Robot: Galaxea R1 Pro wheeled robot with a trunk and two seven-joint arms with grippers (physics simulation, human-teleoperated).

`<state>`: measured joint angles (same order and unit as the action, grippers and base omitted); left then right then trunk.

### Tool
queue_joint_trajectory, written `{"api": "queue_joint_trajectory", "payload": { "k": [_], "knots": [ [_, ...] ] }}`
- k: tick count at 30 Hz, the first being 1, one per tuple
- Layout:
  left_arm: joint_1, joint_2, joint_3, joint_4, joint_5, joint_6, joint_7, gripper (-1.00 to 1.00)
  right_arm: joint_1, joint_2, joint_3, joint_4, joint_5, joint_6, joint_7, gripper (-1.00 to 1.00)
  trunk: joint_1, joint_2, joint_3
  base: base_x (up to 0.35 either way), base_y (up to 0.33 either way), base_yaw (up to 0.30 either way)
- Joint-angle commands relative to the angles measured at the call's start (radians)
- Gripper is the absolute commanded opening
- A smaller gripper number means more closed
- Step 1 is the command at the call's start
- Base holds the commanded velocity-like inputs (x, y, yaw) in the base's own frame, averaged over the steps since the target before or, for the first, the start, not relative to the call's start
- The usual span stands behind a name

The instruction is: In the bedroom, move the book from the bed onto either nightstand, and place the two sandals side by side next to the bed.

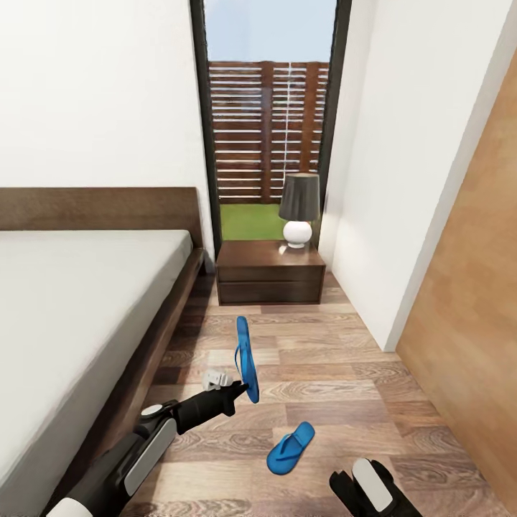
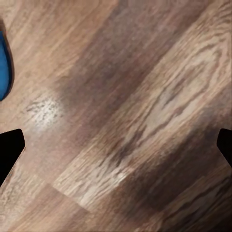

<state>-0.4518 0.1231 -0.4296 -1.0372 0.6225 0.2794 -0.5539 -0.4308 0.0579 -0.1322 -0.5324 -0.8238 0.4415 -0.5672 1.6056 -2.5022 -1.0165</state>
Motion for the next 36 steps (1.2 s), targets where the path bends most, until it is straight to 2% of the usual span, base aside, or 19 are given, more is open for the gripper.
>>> {"api": "queue_joint_trajectory", "payload": {
  "k": [1, 21, 36],
  "knots": [
    [-0.001, 0.001, -0.001, -0.001, 0.013, 0.009, 0.0, -1.0, 0.0, 0.001, -0.004, -0.004, -0.006, 0.002, -0.006, 1.0, 0.0, -0.001, -0.005, 0.0, 0.0, 0.0],
    [-0.001, 0.0, -0.001, 0.0, 0.013, 0.009, 0.0, -1.0, 0.0, 0.0, -0.004, -0.012, -0.006, 0.003, -0.007, 1.0, 0.009, -0.005, -0.082, 0.0, 0.0, 0.0],
    [-0.001, 0.001, -0.001, 0.0, 0.013, 0.009, 0.0, -1.0, 0.0, 0.0, -0.002, -0.059, -0.006, 0.005, -0.005, 1.0, 0.009, -0.005, -0.082, 0.0, 0.0, 0.0]
  ]
}}
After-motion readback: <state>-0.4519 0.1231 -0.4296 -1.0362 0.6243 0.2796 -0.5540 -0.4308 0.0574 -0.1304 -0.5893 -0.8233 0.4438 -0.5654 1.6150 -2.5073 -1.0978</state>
